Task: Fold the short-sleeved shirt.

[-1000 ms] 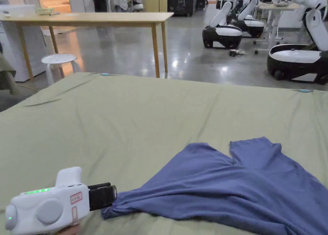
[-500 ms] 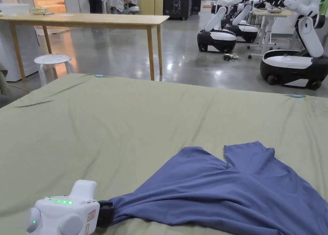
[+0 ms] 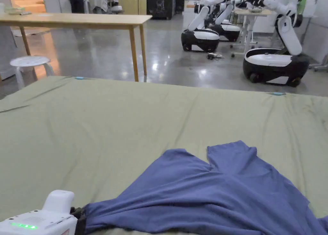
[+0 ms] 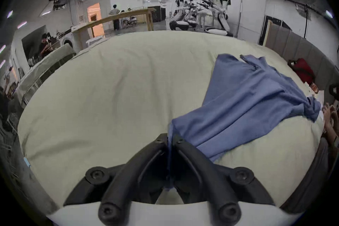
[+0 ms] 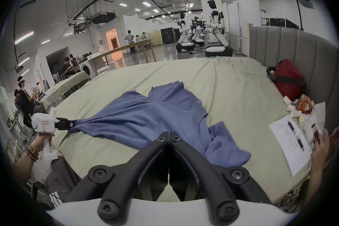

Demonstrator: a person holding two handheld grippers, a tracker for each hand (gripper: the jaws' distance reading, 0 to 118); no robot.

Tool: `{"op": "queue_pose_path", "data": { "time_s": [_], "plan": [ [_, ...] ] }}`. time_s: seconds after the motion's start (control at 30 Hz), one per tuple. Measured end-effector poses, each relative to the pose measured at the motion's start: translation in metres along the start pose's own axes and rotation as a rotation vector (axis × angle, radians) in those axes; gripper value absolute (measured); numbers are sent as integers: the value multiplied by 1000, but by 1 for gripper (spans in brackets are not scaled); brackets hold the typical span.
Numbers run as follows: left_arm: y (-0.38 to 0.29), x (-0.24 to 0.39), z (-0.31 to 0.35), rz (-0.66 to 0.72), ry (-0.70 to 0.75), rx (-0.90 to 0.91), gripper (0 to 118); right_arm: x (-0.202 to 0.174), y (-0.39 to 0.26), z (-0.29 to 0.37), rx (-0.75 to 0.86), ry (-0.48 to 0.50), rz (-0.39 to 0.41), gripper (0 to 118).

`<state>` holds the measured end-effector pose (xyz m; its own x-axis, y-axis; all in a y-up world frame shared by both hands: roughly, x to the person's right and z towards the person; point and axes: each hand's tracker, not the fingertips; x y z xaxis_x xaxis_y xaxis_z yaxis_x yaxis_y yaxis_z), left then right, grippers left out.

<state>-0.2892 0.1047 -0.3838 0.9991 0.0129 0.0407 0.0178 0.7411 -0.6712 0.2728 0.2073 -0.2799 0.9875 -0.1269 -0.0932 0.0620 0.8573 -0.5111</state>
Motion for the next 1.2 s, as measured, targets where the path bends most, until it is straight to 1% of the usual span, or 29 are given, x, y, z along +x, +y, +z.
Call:
{"op": "queue_pose_path", "data": {
  "time_s": [0.07,0.13,0.17,0.2,0.23,0.3,0.37,0.4,0.43,0.47,0.5,0.53,0.6,0.63,0.7,0.77,0.83,0.87,0.9,0.93,0.97,1.0,1.03,1.07,1.1,1.17,1.2],
  "plan": [
    [4,1,9,15,-41,25,2,3,19,-5,22,-4,14,0],
    [5,5,19,1,-59,52,2,6,42,-18,27,-10,19,0],
    [7,9,23,-22,-59,63,2,9,55,-29,32,-30,38,0],
    [12,12,25,-32,-60,68,2,14,68,-45,30,-70,83,0],
    [13,14,27,-33,-61,72,2,19,79,-61,17,-84,108,0],
    [17,17,28,-20,-81,70,2,42,104,-107,-30,-70,144,0],
    [19,21,29,0,-98,69,2,57,123,-154,-113,-32,163,0],
    [20,22,29,6,-102,66,2,67,130,-181,-152,-25,190,5],
    [19,24,28,9,-104,61,2,72,134,-202,-182,4,211,28],
    [23,27,28,11,-99,62,2,76,136,-228,-207,11,218,69],
    [23,28,28,14,-96,61,2,80,137,-253,-276,5,231,113],
    [23,29,29,16,-98,58,2,82,135,-273,-316,-10,234,118],
    [26,32,29,20,-92,60,2,82,134,-306,-352,-15,277,114],
    [27,32,29,21,-94,56,2,82,132,-320,-374,-27,294,114],
    [28,32,30,28,-93,52,2,81,129,-347,-438,-55,306,114],
    [31,30,30,36,-90,44,2,78,125,-364,-457,-81,315,114],
    [32,28,32,50,-87,46,2,75,120,-375,-479,-69,318,112],
    [34,24,29,59,-88,38,2,73,117,-379,-509,-48,314,109],
    [34,24,29,65,-85,37,2,71,114,-383,-543,-31,309,103],
    [34,23,29,73,-82,38,2,70,110,-383,-582,-19,309,99],
    [34,23,30,72,-82,39,2,70,105,-386,-600,-28,310,99],
    [35,21,28,71,-82,39,2,71,104,-387,-585,-24,288,99],
    [35,21,29,69,-81,42,2,73,105,-385,-569,-34,248,99],
    [35,22,30,67,-81,43,2,74,107,-382,-579,-22,234,98],
    [35,23,30,67,-86,42,2,74,108,-379,-579,-14,226,91],
    [34,23,29,66,-93,44,2,67,110,-371,-568,5,265,68],
    [34,24,28,64,-96,42,2,65,111,-369,-567,5,281,48]
  ]
}}
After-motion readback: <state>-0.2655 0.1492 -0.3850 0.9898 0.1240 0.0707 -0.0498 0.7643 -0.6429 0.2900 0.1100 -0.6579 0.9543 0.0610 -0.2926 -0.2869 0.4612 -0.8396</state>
